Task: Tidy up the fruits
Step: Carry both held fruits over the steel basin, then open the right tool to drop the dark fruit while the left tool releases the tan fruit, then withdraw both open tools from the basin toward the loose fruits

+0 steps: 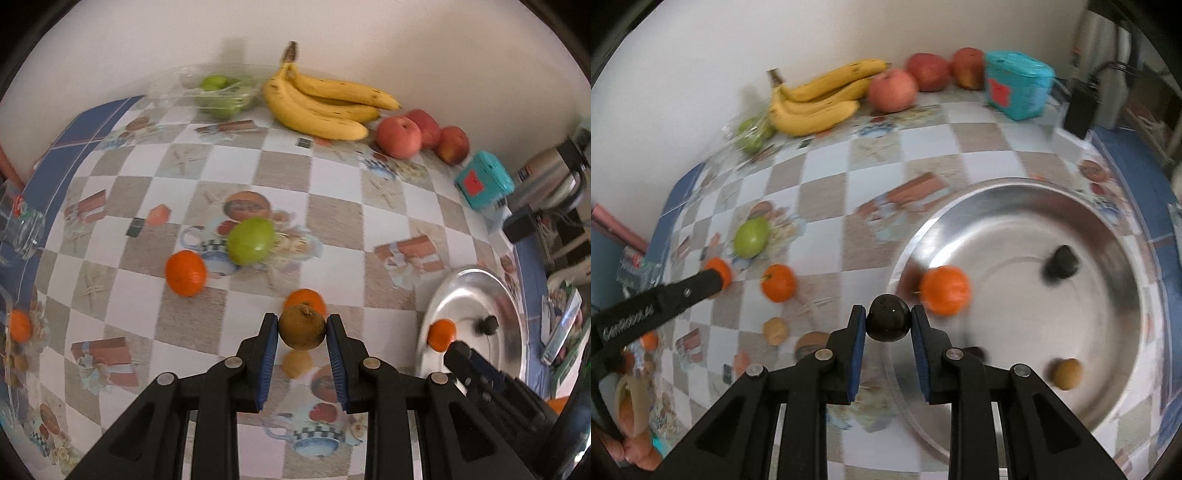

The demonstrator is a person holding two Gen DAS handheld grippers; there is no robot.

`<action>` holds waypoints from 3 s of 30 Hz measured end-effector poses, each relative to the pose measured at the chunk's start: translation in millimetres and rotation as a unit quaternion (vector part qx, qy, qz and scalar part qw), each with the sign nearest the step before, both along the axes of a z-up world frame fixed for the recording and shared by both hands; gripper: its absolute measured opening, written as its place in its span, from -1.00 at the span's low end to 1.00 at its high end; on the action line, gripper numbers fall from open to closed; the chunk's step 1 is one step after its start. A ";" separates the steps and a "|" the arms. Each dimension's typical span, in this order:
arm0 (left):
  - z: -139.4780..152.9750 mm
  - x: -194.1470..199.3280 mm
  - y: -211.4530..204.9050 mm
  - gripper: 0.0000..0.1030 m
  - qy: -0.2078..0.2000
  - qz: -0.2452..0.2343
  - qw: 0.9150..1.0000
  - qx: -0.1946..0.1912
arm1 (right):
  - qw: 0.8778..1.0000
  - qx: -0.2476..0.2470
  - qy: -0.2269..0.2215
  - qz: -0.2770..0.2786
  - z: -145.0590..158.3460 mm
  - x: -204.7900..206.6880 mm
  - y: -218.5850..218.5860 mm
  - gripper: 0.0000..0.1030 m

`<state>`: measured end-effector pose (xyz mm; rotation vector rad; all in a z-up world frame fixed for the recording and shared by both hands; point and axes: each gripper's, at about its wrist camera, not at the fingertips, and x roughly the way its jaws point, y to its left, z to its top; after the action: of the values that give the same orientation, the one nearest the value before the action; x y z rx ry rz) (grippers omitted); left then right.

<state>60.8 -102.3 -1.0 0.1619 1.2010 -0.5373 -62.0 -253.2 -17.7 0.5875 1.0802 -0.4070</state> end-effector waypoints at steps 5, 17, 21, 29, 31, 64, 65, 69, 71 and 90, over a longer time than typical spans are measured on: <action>3.3 -21.1 -22.5 -0.44 -0.012 -0.035 0.999 0.005 | 0.999 0.003 0.005 -0.041 -0.4 -17.5 -24.9 -0.50; 6.5 -63.0 -64.1 -0.44 -0.019 -0.100 0.995 -0.002 | 0.991 0.006 0.022 -0.131 -4.3 -61.5 -78.2 -0.50; 3.7 -78.3 -78.3 -0.44 -0.016 -0.126 0.992 -0.004 | 0.989 0.010 0.020 -0.149 -3.7 -73.8 -91.2 -0.50; -5.5 -98.2 -97.2 -0.44 -0.015 -0.154 0.988 0.007 | 0.984 0.010 0.013 -0.178 2.3 -94.0 -108.4 -0.50; -7.8 -98.3 -99.6 -0.44 -0.011 -0.155 0.988 0.008 | 0.983 0.009 0.013 -0.182 2.0 -97.0 -110.7 -0.50; -28.8 -90.8 -103.7 -0.20 0.017 -0.138 0.990 0.032 | 0.987 0.014 0.040 -0.154 -12.7 -88.3 -110.8 -0.27; -28.1 -90.0 -103.1 -0.07 0.017 -0.136 0.990 0.031 | 0.987 0.012 0.038 -0.153 -11.7 -88.1 -110.5 -0.26; -25.1 -85.0 -99.4 0.21 0.014 -0.124 0.992 0.035 | 0.988 0.006 0.035 -0.148 -8.1 -85.9 -110.2 0.23; -23.7 -80.4 -96.0 0.30 0.013 -0.113 0.993 0.038 | 0.989 0.006 0.033 -0.146 -6.6 -85.5 -110.0 0.24; -20.0 -29.5 -37.4 0.48 0.039 0.028 0.998 0.043 | 0.994 -0.019 0.038 -0.098 1.5 -69.4 -86.2 0.35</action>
<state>31.3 -139.7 -21.0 0.1815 1.3019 -0.4470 -131.4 -339.4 -16.2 0.6513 1.0881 -0.6228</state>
